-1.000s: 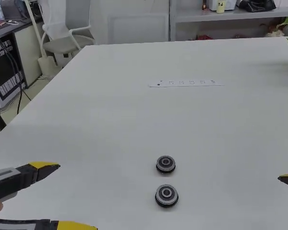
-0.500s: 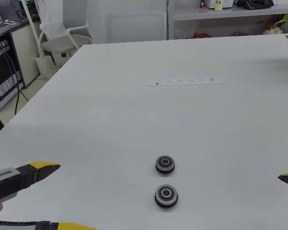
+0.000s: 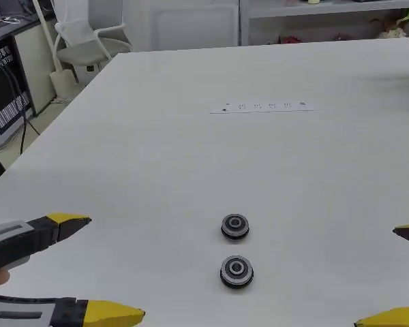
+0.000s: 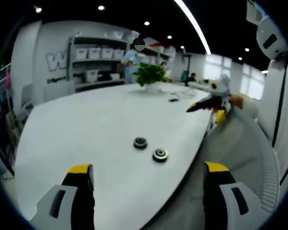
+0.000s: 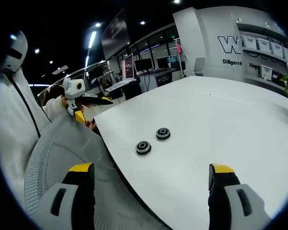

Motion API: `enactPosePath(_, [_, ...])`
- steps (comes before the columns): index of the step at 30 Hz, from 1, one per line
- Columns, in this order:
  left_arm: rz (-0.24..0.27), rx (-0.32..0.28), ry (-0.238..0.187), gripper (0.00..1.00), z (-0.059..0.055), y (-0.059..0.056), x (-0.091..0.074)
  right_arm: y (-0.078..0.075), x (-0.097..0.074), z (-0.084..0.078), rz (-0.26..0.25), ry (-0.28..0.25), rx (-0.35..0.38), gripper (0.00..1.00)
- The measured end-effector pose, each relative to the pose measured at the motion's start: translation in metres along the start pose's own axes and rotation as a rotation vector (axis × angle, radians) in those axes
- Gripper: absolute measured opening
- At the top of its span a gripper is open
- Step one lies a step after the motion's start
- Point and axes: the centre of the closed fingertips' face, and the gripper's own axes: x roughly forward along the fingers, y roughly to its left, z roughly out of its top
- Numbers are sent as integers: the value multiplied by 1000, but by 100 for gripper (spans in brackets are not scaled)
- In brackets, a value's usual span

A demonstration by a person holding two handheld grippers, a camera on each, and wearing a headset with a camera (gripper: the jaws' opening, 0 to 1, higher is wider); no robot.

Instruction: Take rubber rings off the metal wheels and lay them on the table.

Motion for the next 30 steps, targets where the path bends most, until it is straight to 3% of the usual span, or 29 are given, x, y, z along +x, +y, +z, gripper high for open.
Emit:
enactPosePath(10, [-4, 24, -38, 95, 22, 2, 3, -4, 9, 21, 17, -5, -40, 95])
enactPosePath(16, [-16, 48, -36, 95, 28, 1, 8, -7, 12, 42, 25, -42, -65, 95])
enactPosePath(22, [-29, 74, -31, 95, 34, 2, 11, -7, 17, 53, 41, -51, -85, 95])
enactPosePath(30, [-47, 118, -51, 94, 52, 6, 18, -3, 24, 79, 66, -80, -129, 94])
